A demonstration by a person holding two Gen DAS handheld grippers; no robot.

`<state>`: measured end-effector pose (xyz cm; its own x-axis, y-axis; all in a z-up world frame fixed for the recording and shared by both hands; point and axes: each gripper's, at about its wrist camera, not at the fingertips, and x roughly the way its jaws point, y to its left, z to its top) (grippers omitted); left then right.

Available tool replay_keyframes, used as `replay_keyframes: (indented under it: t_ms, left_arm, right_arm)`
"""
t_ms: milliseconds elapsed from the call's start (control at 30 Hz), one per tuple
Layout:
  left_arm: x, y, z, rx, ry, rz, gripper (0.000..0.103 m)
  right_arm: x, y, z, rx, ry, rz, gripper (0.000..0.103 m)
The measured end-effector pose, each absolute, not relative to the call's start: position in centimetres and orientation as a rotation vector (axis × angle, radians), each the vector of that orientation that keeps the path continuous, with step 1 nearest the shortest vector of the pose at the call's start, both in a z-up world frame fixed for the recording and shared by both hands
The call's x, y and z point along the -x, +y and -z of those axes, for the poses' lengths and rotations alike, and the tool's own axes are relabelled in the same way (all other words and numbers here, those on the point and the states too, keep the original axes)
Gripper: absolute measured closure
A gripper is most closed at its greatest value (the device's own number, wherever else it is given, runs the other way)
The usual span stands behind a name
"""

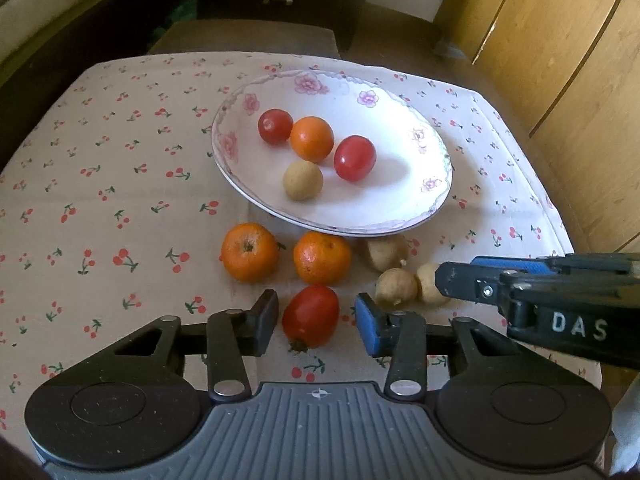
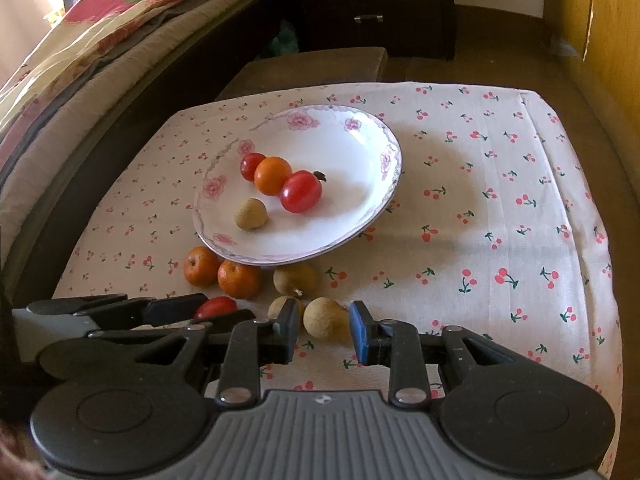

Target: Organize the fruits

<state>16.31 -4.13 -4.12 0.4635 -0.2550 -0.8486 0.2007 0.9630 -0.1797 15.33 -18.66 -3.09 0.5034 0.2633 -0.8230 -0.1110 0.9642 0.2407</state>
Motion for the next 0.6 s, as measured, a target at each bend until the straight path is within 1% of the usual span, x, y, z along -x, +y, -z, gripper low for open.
replay_keyframes:
  t_ms: [67, 133, 300, 600]
  left_arm:
    - [-16.3, -4.2, 4.1, 0.053, 1.051, 0.279, 0.063]
    - [-16.3, -3.9, 4.1, 0.068, 1.055, 0.271, 0.066]
    - [-15.8, -3.6, 3.7, 0.075, 1.052, 0.272, 0.066]
    - [-15.0, -3.0, 3.0, 0.093, 1.048, 0.273, 0.067]
  right_arm:
    - [-15.5, -18.7, 3.1, -0.177, 1.021, -0.227, 0.073]
    - [-15.5, -18.8, 3.0, -0.183, 1.018, -0.232, 0.073]
    - [-15.7, -18.9, 3.3, -0.195, 1.027, -0.227, 0.071]
    - [-16.9, -18.2, 4.5, -0.18, 1.041, -0.212, 0.07]
